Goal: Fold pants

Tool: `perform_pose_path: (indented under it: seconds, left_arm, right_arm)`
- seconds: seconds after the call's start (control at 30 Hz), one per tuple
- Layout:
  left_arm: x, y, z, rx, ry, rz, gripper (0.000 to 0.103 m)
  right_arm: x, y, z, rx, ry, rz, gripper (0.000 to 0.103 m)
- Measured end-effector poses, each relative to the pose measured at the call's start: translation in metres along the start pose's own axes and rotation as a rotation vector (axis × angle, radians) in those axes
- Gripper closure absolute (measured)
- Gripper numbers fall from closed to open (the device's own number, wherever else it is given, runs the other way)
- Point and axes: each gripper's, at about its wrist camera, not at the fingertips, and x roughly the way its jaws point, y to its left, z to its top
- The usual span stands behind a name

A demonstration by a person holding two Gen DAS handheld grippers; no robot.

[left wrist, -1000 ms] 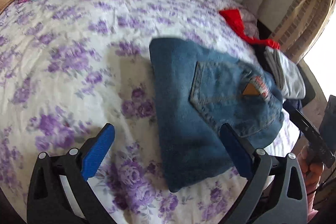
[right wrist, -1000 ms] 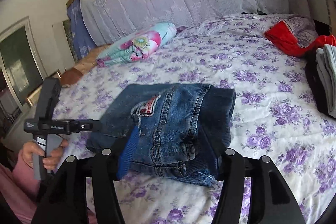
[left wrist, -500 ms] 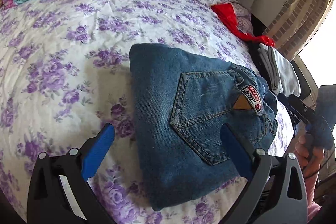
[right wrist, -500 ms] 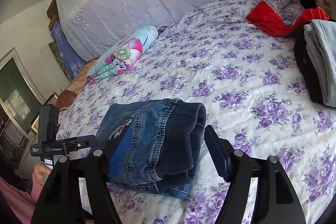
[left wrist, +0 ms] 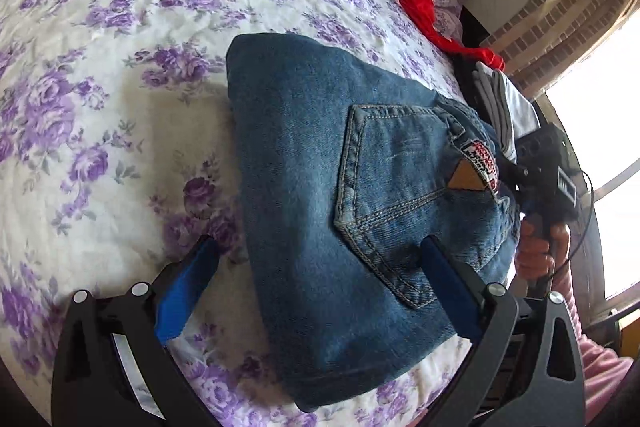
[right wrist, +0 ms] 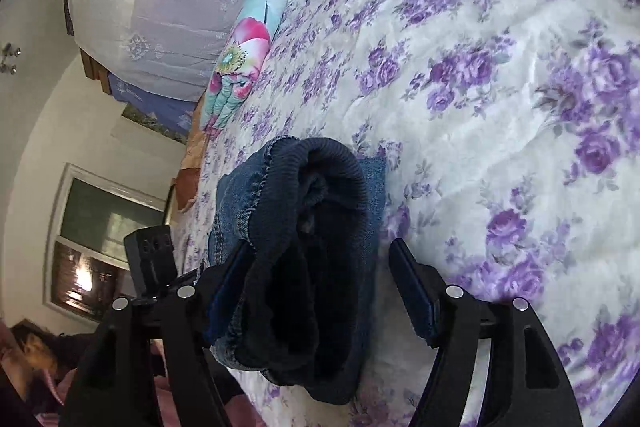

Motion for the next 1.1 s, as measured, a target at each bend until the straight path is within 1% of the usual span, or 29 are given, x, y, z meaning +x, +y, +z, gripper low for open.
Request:
perform_pose_path:
  seconds: [0.1,0.23,0.3,0.4,0.43,0.5,0.6,0.7,0.73,0.77,0.87,0.93,1.0,1.03,1.1]
  left_arm:
    - [0.006,-0.001,0.006,0.024,0.005,-0.011,0.004]
    - [0.013,0.001,0.015,0.045,-0.011,-0.042,0.004]
    - [0.016,0.002,0.019,0.05,-0.014,-0.058,0.004]
    - [0.016,0.0,0.019,0.055,-0.014,-0.062,0.004]
    - [0.015,-0.001,0.018,0.062,-0.013,-0.061,0.004]
    - [0.013,-0.004,0.013,0.084,0.014,-0.072,0.004]
    - [0.009,-0.006,0.005,0.105,0.054,-0.092,0.004]
    - [0.01,-0.005,0.003,0.102,0.055,-0.098,0.004]
    - [0.011,-0.005,0.004,0.095,0.057,-0.096,0.004]
    - [0.012,-0.007,0.006,0.081,0.059,-0.093,0.004]
    - [0.011,-0.011,0.004,0.058,0.058,-0.08,0.004]
    - [0.007,-0.015,-0.003,0.045,0.056,-0.108,0.004]
    - [0.004,-0.019,-0.009,0.049,0.029,-0.101,0.005]
    - [0.003,-0.02,-0.012,0.048,0.013,-0.096,0.005]
    - [-0.002,-0.023,-0.016,0.034,-0.021,-0.098,0.005]
  right_arm:
    - [0.011,0.002,0.01,-0.009,0.042,0.034,0.03]
    - [0.019,0.006,0.022,-0.019,0.086,0.044,0.028]
    - [0.021,0.008,0.024,-0.018,0.083,0.034,0.028]
    - [0.023,0.021,0.018,-0.063,0.078,-0.019,0.028]
    - [0.023,0.022,0.017,-0.067,0.084,-0.023,0.028]
    - [0.019,0.019,0.013,-0.043,0.094,-0.02,0.032]
    - [0.007,0.016,0.006,-0.006,0.07,-0.045,0.029]
    - [0.011,0.01,0.005,-0.006,0.06,-0.008,0.025]
    - [0.015,0.012,0.008,-0.016,0.06,0.018,0.025]
    - [0.021,0.015,0.01,-0.016,0.073,0.033,0.022]
    - [0.033,0.026,0.014,-0.013,0.062,0.009,0.022]
    - [0.031,0.034,0.009,-0.036,0.042,-0.006,0.028]
    - [0.021,0.037,0.002,-0.045,0.016,-0.01,0.043]
    - [0.016,0.04,-0.002,-0.05,0.001,-0.003,0.045]
    - [0.009,0.051,-0.011,-0.086,-0.029,-0.019,0.049]
